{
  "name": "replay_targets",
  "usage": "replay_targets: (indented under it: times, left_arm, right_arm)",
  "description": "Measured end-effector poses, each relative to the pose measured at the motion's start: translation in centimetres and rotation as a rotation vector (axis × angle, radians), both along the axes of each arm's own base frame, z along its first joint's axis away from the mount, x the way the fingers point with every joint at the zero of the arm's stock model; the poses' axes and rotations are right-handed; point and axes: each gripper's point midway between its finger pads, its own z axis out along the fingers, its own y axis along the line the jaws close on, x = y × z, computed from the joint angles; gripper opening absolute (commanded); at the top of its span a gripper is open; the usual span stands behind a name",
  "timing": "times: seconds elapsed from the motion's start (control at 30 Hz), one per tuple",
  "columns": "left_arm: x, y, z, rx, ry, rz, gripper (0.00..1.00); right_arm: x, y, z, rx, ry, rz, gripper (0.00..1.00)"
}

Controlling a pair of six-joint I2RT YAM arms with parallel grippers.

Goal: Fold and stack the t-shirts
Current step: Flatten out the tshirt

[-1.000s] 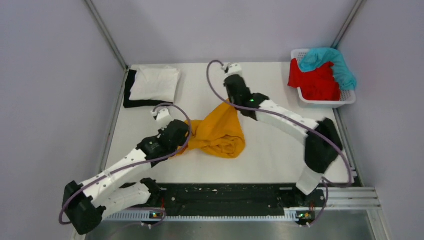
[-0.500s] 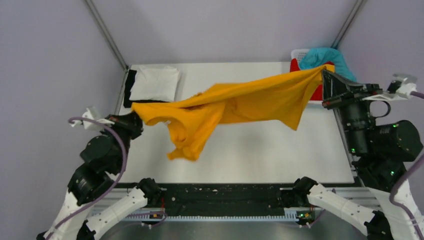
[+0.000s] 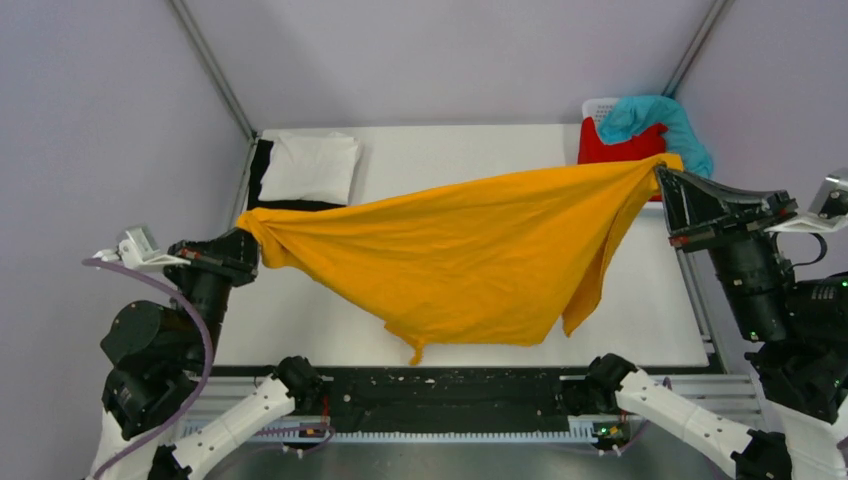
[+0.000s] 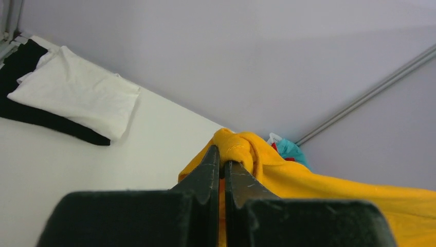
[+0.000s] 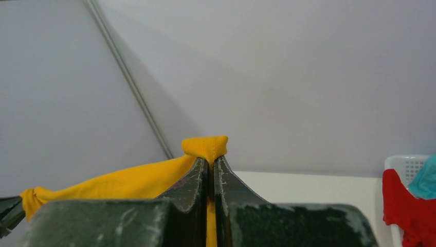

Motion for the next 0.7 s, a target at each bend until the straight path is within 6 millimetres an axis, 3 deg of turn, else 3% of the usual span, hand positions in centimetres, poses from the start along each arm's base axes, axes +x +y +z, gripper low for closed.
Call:
replay_targets:
  times: [0.2, 0.47, 0.6, 0.7]
  left_arm:
    - [-2.1, 0.3, 2.8, -0.014, -0.083, -0.075, 0.00]
    - [-4.6, 0.5, 7.4, -0.021, -0.202, -0.162, 0.00]
    - [-4.7, -0.2, 9.1, -0.003, -0.232, -0.196, 0.00]
    - [-3.3, -1.1, 9.2, 0.027, -0.211, -0.178, 0.00]
  right_arm:
    - [-2.5, -0.3, 1.2, 0.030, -0.037, 0.082, 0.00]
    - [-4.5, -0.9, 0.9, 0.045, -0.050, 0.134, 0.00]
    - [-5.0, -1.5, 0.8, 0.057, -0.052, 0.131, 0.00]
    - [-4.3, -2.1, 0.3, 0.071, -0.031, 0.085, 0.00]
